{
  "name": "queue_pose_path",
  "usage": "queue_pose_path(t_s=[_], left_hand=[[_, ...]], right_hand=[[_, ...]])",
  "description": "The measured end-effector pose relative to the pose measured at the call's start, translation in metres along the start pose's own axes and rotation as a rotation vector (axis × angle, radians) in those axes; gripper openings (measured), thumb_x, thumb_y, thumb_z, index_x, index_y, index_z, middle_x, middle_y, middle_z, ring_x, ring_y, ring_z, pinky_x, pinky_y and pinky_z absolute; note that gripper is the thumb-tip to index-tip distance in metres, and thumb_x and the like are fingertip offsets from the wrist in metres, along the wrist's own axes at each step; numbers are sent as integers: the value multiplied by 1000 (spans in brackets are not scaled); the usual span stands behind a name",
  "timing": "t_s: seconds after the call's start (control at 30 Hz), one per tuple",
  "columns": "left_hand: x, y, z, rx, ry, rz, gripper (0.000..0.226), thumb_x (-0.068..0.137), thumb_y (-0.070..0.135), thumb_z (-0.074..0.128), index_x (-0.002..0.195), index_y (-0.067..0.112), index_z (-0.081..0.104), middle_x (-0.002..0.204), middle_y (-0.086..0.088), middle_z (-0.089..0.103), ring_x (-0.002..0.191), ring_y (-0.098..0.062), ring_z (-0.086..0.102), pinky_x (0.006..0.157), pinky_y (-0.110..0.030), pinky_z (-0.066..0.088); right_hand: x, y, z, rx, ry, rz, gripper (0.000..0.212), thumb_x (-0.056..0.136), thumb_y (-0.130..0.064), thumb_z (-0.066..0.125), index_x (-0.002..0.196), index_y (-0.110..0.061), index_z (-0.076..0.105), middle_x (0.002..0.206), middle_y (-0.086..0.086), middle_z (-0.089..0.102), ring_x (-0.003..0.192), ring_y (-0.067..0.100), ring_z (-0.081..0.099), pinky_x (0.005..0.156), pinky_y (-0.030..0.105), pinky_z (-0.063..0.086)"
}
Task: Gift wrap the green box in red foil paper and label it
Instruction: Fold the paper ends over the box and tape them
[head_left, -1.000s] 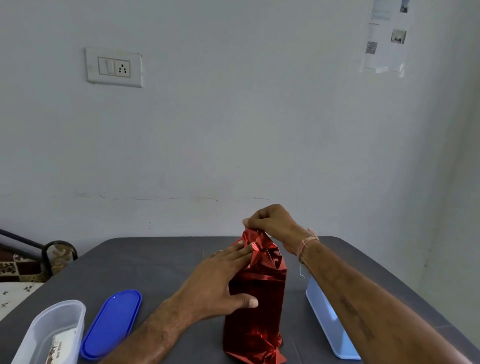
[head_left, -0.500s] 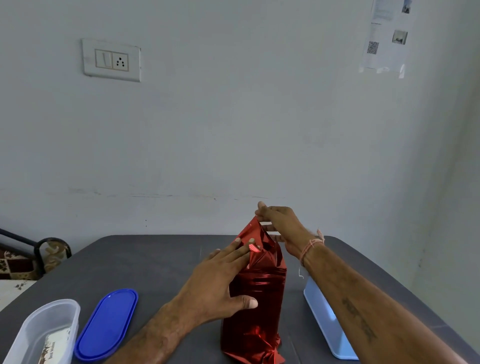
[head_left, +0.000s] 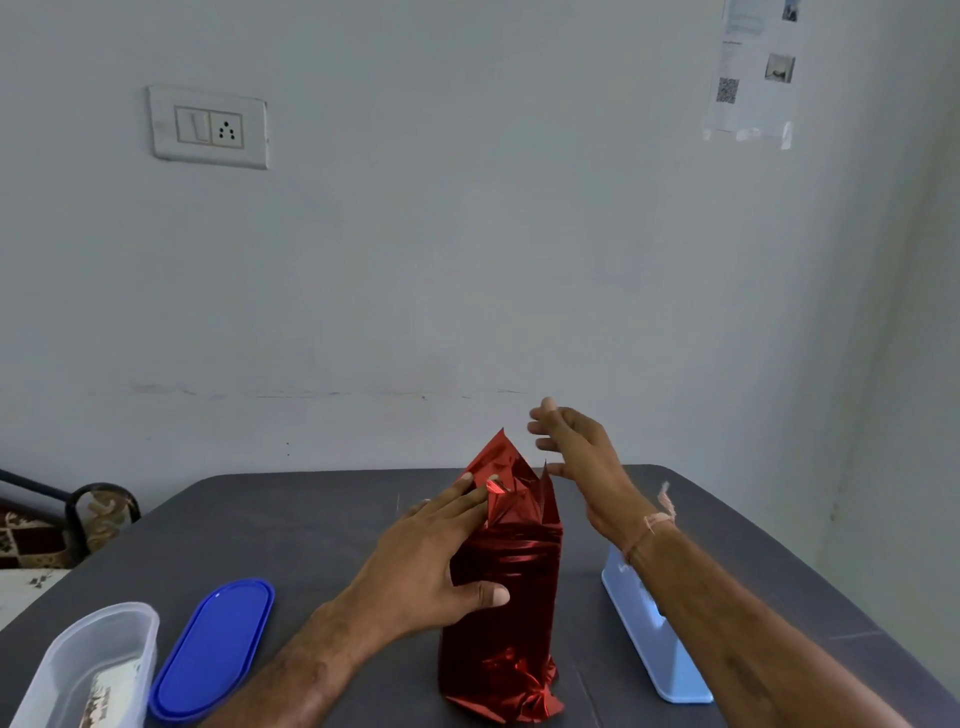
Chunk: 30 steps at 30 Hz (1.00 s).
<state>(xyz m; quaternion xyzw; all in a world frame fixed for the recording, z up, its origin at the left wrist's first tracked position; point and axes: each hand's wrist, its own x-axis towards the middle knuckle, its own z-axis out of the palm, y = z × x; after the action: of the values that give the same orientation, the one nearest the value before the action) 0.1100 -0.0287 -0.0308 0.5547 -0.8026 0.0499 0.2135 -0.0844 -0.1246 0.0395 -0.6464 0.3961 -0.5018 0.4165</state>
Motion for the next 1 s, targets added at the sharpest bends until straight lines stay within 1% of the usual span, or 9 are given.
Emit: queue_pose_path(t_s=[0.2, 0.3, 0.43, 0.53, 0.6, 0.7, 0.8, 0.9, 1.0], left_hand=[[4, -4, 3, -69, 9, -34, 106, 77, 88, 49, 162, 38, 11, 168, 21, 7, 153, 6, -5, 126, -40, 22], [3, -2, 3, -86, 3, -65, 108, 73, 94, 42, 162, 38, 13, 168, 19, 8, 153, 6, -4, 126, -39, 23], [2, 9, -8, -113, -6, -93, 106, 72, 95, 30, 160, 38, 18, 163, 19, 10, 148, 5, 1, 120, -28, 18], [0, 14, -16, -176, -1, -106, 100, 72, 96, 20, 157, 43, 24, 164, 15, 21, 150, -1, 13, 122, -40, 27], [-1, 18, -20, -208, -6, -92, 93, 75, 93, 20, 154, 46, 27, 155, 25, 20, 146, 4, 9, 123, -42, 27], [-2, 25, -22, -247, 10, -78, 68, 84, 79, 30, 146, 50, 35, 148, 28, 19, 143, 4, 13, 121, -40, 23], [-2, 23, -17, -282, 89, -74, 44, 99, 56, 46, 141, 45, 52, 149, 27, 33, 146, 0, 27, 124, -45, 23], [-1, 20, -12, -325, 172, -57, 31, 99, 41, 60, 130, 42, 64, 147, 26, 49, 147, 0, 32, 126, -44, 18], [-3, 26, -11, -362, 256, -49, 29, 96, 27, 68, 122, 37, 71, 138, 20, 62, 141, 1, 42, 121, -34, 32]], right_hand=[[-78, 29, -31, -82, 193, -197, 33, 94, -66, 55, 106, -36, 62, 101, -11, 69, 98, 10, 67, 85, 38, 58], [-107, 41, -27, -171, 193, -331, 29, 89, -48, 69, 110, -28, 69, 101, -12, 71, 100, 8, 67, 83, 26, 56], [-108, 48, -14, -364, 127, -426, 33, 86, -36, 78, 118, -30, 73, 108, -22, 69, 107, 3, 62, 86, 12, 48], [-103, 46, -10, -417, 143, -430, 32, 88, -35, 77, 119, -31, 73, 111, -24, 69, 113, -4, 57, 92, 10, 45], [-100, 46, -8, -425, 165, -451, 28, 88, -32, 77, 116, -30, 75, 110, -23, 70, 112, -4, 58, 93, 15, 48], [-98, 46, -5, -429, 186, -456, 25, 88, -29, 78, 113, -28, 77, 108, -21, 72, 108, -4, 61, 92, 19, 52], [-99, 45, -4, -430, 182, -467, 22, 89, -27, 77, 111, -27, 76, 107, -20, 72, 105, -3, 64, 91, 19, 53], [-103, 42, -5, -400, 142, -507, 21, 89, -24, 77, 110, -28, 75, 104, -22, 71, 103, -4, 65, 87, 13, 52], [-106, 42, -6, -382, 98, -505, 24, 88, -22, 78, 111, -28, 74, 104, -23, 71, 103, -5, 65, 87, 9, 50]])
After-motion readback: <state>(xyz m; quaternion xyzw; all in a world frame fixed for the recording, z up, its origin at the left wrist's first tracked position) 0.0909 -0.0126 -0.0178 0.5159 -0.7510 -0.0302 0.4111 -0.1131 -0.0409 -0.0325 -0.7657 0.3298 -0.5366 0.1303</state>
